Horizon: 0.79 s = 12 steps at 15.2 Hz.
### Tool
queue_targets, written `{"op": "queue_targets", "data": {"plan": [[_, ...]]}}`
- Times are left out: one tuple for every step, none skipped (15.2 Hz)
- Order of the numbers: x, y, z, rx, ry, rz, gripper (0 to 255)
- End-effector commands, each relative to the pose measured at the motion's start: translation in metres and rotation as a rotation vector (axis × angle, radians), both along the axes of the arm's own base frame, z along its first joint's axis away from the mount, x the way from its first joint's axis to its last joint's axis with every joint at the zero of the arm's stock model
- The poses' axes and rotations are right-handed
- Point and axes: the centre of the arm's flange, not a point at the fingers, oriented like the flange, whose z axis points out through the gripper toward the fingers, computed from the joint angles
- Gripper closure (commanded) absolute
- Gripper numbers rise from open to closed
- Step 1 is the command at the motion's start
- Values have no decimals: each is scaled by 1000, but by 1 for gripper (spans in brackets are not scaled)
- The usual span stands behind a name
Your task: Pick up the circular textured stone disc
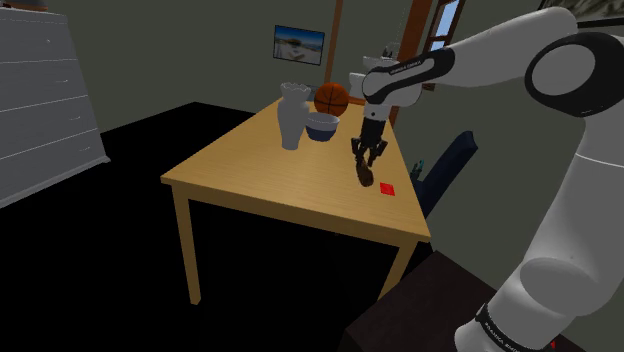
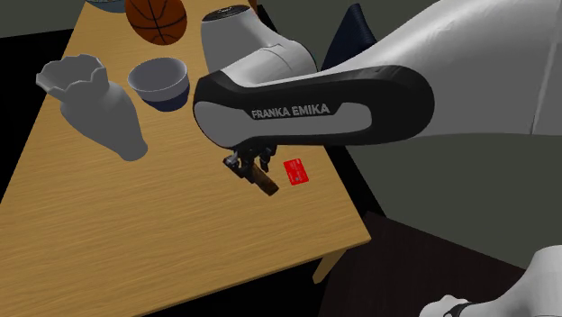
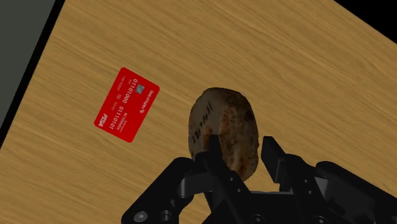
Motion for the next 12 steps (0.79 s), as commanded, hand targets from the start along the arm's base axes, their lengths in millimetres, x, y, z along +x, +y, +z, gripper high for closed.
{"op": "queue_targets", "data": {"plan": [[0,0,11,0,0,0,255],[0,0,16,0,0,0,255],[0,0,21,0,0,0,255],[0,0,27,0,0,0,255],[0,0,32,0,0,0,255],[0,0,37,0,0,0,255],[0,0,43,0,0,0,255],[0,0,48,0,0,0,255],[0,0,53,0,0,0,255],[0,0,58,0,0,0,255],[0,0,59,0,0,0,255],[0,0,59,0,0,0,255]]}}
